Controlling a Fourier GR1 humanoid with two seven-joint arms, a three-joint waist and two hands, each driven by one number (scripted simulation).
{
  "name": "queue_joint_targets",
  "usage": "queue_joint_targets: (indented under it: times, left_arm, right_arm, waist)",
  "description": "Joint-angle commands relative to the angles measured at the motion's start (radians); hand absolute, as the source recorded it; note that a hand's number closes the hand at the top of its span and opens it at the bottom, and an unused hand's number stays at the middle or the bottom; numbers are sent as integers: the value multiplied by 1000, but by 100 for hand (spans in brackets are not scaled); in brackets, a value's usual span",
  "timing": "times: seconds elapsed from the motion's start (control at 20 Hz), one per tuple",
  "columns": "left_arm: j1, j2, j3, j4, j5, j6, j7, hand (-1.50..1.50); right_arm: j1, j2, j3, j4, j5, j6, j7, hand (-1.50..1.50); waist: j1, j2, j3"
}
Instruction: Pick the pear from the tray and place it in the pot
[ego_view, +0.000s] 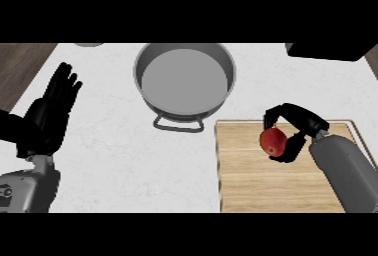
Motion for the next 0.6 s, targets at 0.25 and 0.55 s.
queue_joint_targets:
  times: [0.25,0.55]
  left_arm:
    - [-44,-26,-54,23,-2,-27,3,0]
    - [-69,-38,-68,39,-8,-23,14,0]
  right_arm:
    - [-204,373,157,-47,166,-169,440,150]
    - [-325,383,200,-155,131,-419,695,150]
  waist:
    - [96,18,16]
    - [97,4,23]
